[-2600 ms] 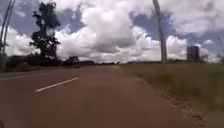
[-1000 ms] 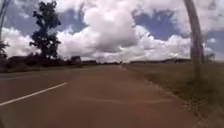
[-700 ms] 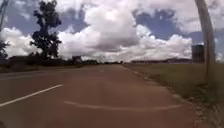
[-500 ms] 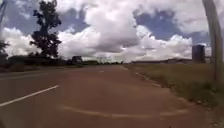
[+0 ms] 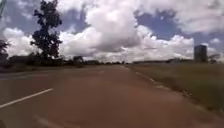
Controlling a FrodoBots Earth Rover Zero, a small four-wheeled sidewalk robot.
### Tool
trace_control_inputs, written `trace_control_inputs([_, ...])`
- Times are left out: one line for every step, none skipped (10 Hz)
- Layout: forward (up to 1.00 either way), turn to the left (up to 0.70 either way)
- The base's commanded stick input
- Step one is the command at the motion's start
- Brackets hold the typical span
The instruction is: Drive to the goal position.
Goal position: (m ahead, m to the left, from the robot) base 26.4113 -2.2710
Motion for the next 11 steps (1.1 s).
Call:
trace_control_inputs([1.00, 0.00])
trace_control_inputs([1.00, 0.00])
trace_control_inputs([1.00, 0.00])
trace_control_inputs([1.00, 0.00])
trace_control_inputs([1.00, 0.00])
trace_control_inputs([1.00, -0.26])
trace_control_inputs([1.00, -0.34])
trace_control_inputs([1.00, -0.40])
trace_control_inputs([1.00, -0.40])
trace_control_inputs([1.00, 0.00])
trace_control_inputs([1.00, 0.00])
